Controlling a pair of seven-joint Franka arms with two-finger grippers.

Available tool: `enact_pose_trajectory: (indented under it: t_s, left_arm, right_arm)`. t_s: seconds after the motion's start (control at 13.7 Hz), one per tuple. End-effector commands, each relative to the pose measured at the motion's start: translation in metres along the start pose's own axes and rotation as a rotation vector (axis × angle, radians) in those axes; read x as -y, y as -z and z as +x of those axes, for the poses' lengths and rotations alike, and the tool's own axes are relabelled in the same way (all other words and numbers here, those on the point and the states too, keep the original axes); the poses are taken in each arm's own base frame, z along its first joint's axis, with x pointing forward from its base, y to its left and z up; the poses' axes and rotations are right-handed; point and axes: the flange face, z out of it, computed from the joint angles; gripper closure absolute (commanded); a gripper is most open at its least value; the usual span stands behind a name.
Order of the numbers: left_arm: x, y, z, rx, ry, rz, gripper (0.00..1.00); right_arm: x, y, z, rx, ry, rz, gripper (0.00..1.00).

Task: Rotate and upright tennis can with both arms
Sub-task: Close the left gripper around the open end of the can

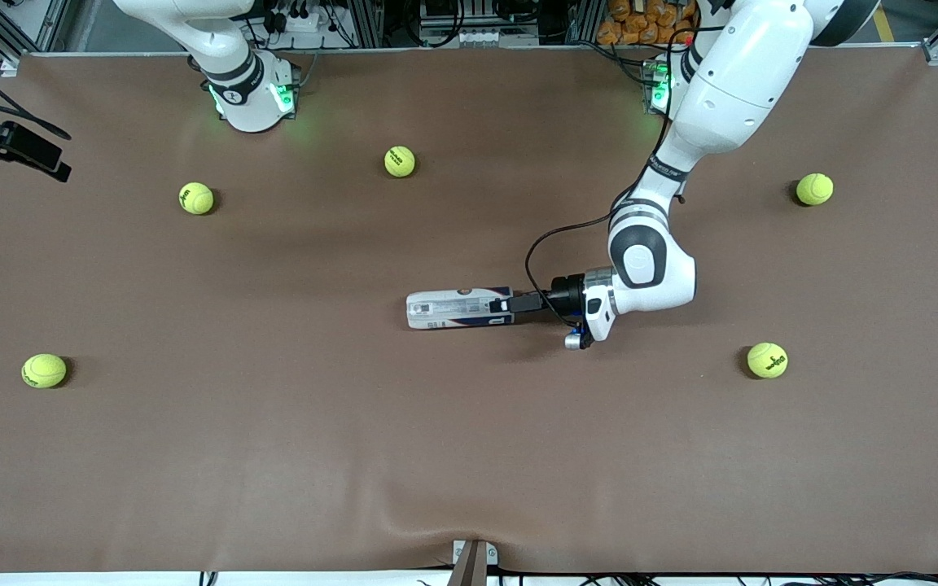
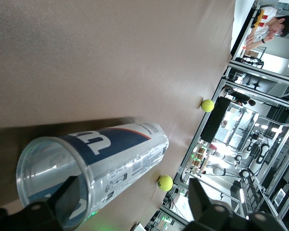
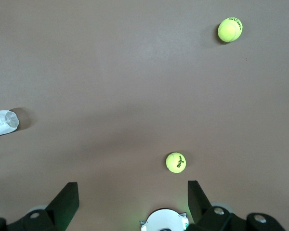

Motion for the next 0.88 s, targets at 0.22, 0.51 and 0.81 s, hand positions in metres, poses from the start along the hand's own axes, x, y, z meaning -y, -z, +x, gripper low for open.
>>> enact_pose_trajectory:
  t_s: [0.22, 0.51, 0.81]
  left_arm:
    - [0.003, 0.002, 0.001, -0.025, -0.066, -0.014, 0.97]
    - [-0.023, 0.004, 0.007, -0.035, -0.071, -0.042, 1.00]
    - [-0.073, 0.001, 0.013, -0.031, 0.007, -0.082, 1.00]
  right_arm:
    - [0.001, 0.000, 0.000, -0.003, -0.001, -0.013, 0.00]
    - [0.003, 0.003, 0.000, -0.017, 0.086, -0.013, 0.00]
    - [0.007, 0.003, -0.002, -0.017, 0.093, -0.014, 0.00]
